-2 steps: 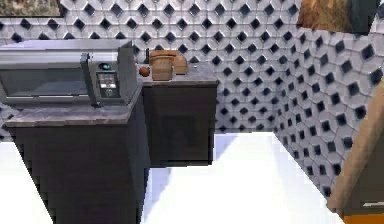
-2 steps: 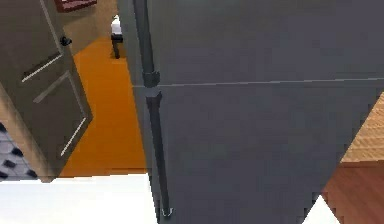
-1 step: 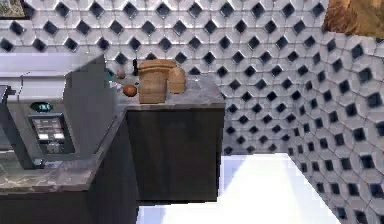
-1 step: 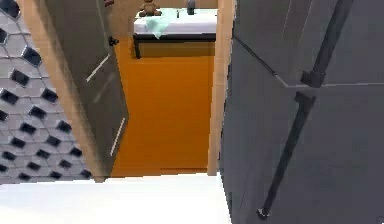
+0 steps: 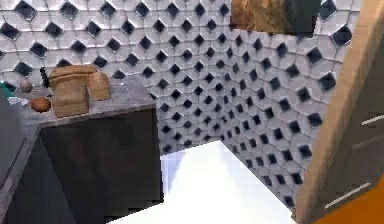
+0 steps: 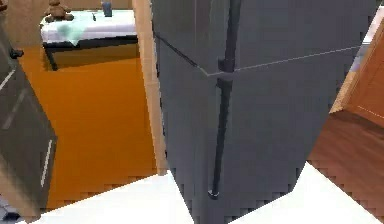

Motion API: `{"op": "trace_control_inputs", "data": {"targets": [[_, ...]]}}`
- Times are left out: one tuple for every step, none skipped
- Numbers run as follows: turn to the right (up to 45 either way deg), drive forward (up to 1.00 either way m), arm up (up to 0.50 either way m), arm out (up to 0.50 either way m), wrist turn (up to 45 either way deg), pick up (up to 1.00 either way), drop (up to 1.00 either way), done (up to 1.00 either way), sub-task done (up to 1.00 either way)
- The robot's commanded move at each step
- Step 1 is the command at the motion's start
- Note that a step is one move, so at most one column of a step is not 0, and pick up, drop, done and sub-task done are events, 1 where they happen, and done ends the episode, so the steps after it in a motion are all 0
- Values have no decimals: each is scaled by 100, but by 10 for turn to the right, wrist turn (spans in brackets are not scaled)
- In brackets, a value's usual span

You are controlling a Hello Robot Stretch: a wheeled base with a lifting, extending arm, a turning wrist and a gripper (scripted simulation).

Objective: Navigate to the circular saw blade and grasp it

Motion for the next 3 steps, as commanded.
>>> {"op": "trace_control_inputs", "data": {"targets": [[0,60,0,0,0,0,0,0,0],[-450,0,0,0,0,0,0,0,0],[-450,0,0,0,0,0,0,0,0]]}}
